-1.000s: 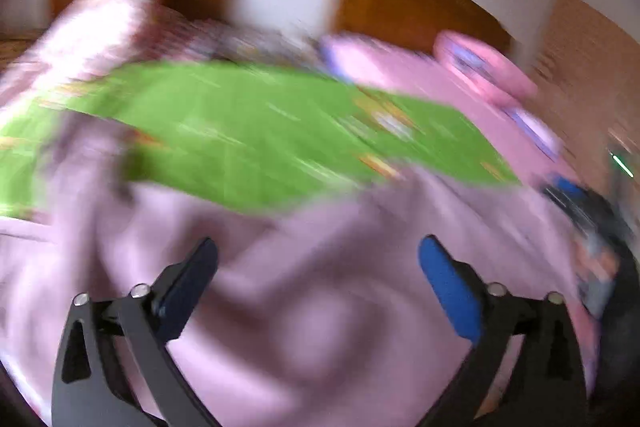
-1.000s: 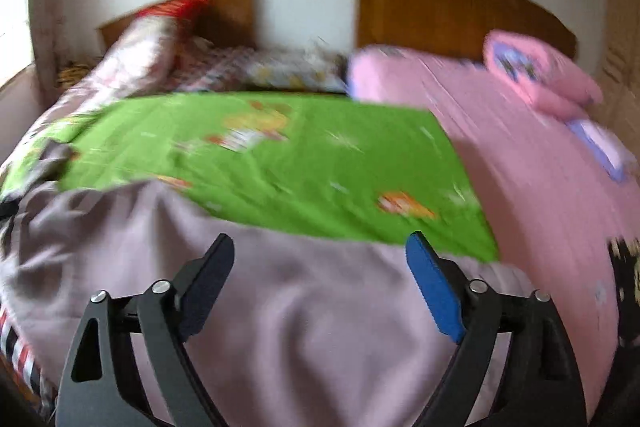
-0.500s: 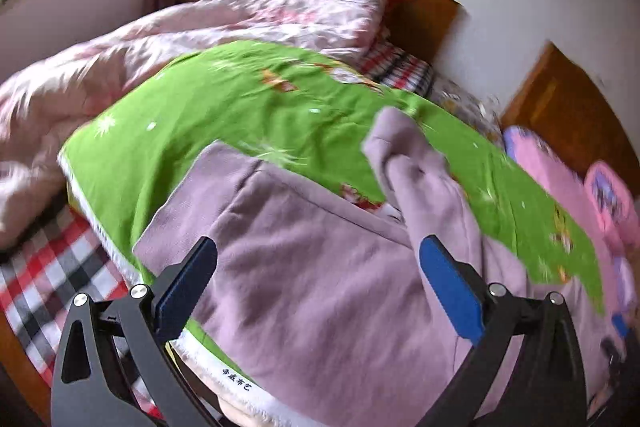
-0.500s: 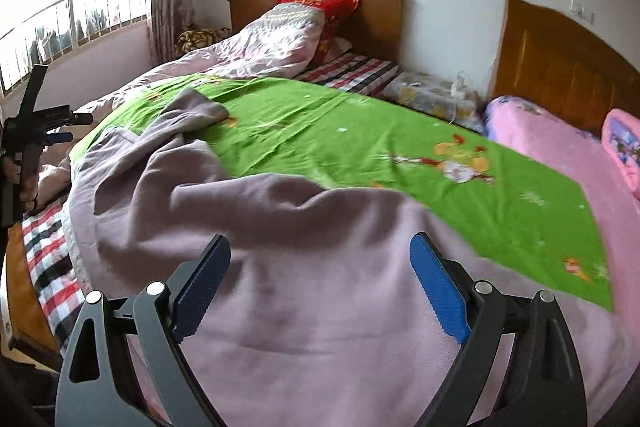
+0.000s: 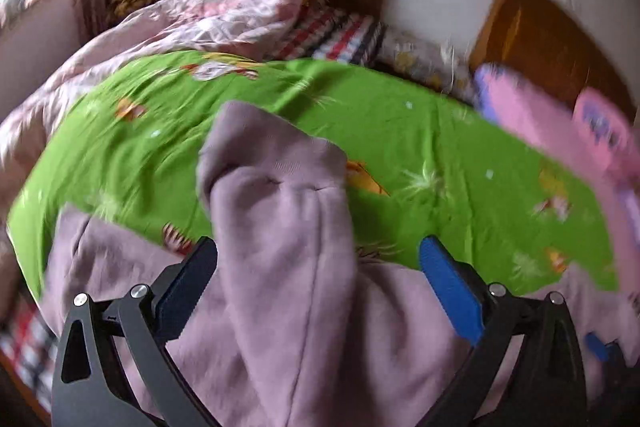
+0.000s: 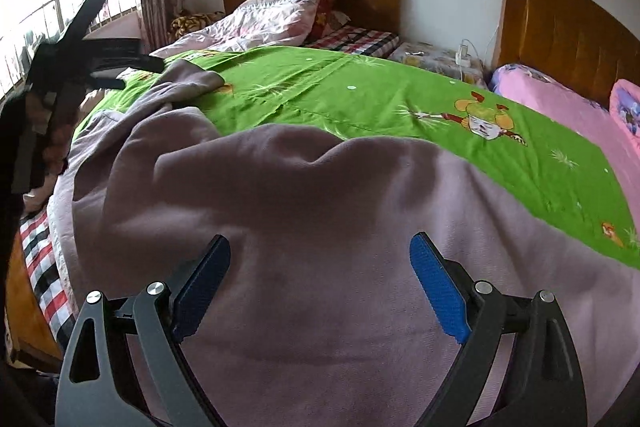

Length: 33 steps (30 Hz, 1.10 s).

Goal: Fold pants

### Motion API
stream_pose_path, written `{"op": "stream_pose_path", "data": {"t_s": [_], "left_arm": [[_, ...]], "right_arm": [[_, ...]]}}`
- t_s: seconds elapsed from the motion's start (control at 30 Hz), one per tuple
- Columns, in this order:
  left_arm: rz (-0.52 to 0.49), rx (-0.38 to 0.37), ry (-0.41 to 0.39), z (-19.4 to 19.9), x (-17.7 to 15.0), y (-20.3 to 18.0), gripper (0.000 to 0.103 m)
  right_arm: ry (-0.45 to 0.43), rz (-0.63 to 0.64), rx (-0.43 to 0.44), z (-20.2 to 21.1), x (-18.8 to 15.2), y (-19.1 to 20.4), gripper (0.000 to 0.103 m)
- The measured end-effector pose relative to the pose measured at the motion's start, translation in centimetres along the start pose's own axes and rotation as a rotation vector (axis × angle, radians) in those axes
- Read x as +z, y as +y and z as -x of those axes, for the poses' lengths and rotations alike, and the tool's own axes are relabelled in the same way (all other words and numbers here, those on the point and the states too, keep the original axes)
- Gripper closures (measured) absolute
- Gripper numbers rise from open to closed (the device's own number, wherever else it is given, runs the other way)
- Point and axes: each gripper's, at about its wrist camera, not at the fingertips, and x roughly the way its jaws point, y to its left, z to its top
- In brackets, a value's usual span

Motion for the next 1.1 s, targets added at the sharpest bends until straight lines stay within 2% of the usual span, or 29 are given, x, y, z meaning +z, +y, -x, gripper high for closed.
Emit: {"op": "stream_pose_path", "data": {"t_s": [0.07, 0.1, 0.17, 0.2, 0.27, 0.3, 0.4, 0.5, 0.6, 0.67, 0.73, 0.8, 0.83, 0.87, 1.0, 1.07, 1.1], "left_arm": [[0.052, 0.002, -0.056, 1.8, -1.3, 3.1, 0.002], [0.094, -0.007, -0.087, 3.0, -2.0, 5.8, 0.002], [0.171, -0.009, -0.102, 4.3, -2.7, 10.6, 0.002], [0.24, -0.014, -0.104, 5.1, -3.2, 14.4, 0.002], [0.321, -0.048, -0.092, 5.3, -3.5, 18.8, 0.002], [0.347, -0.088, -0.059, 4.9, -3.5, 21.2, 0.003], [0.364, -0.147, -0.004, 3.5, -3.1, 25.0, 0.009], [0.333, -0.197, 0.024, 1.8, -2.0, 26.0, 0.01], [0.317, -0.176, 0.078, -0.8, -1.6, 26.3, 0.013], [0.318, -0.194, 0.126, -2.7, -1.9, 26.5, 0.021], [0.294, -0.173, 0.124, -3.2, -2.5, 26.1, 0.028], [0.264, -0.173, 0.114, -2.6, -3.0, 25.6, 0.055], [0.255, -0.186, 0.115, -2.3, -3.2, 25.4, 0.075], [0.243, -0.189, 0.108, -1.8, -3.4, 25.1, 0.085], [0.127, -0.051, 0.006, 1.4, -2.3, 22.3, 0.087], [0.069, 0.046, -0.004, 2.1, -1.5, 21.3, 0.087], [0.034, 0.099, 0.033, 1.5, -1.1, 20.9, 0.087]], "right_arm": [[-0.003, -0.005, 0.013, 0.0, 0.0, -0.2, 0.015], [-0.003, -0.007, 0.017, -0.1, 0.0, -0.2, 0.015], [0.002, -0.006, 0.025, -0.3, 0.0, -0.2, 0.015], [0.004, -0.001, 0.024, -0.5, 0.0, -0.1, 0.015], [0.007, 0.017, 0.02, -0.7, 0.0, 0.4, 0.015], [0.009, 0.031, 0.014, -0.8, 0.0, 0.7, 0.015], [0.015, 0.049, -0.001, -0.9, -0.1, 1.1, 0.015], [0.021, 0.036, -0.005, -1.0, -0.2, 0.9, 0.015], [0.029, 0.008, -0.001, -1.1, 0.0, 0.4, 0.015], [0.031, -0.007, 0.001, -1.1, 0.0, 0.1, 0.015], [0.034, -0.018, 0.0, -1.2, 0.0, -0.2, 0.015], [0.036, -0.021, -0.005, -1.3, 0.1, -0.3, 0.015], [0.037, -0.022, -0.005, -1.3, 0.1, -0.2, 0.015], [0.039, -0.022, -0.004, -1.4, 0.1, -0.2, 0.015], [0.013, -0.012, -0.034, -0.7, 0.8, 0.2, 0.015], [-0.029, -0.007, -0.018, 0.2, 1.8, 0.6, 0.015], [-0.032, -0.006, -0.018, 0.3, 2.2, 0.7, 0.015]]}}
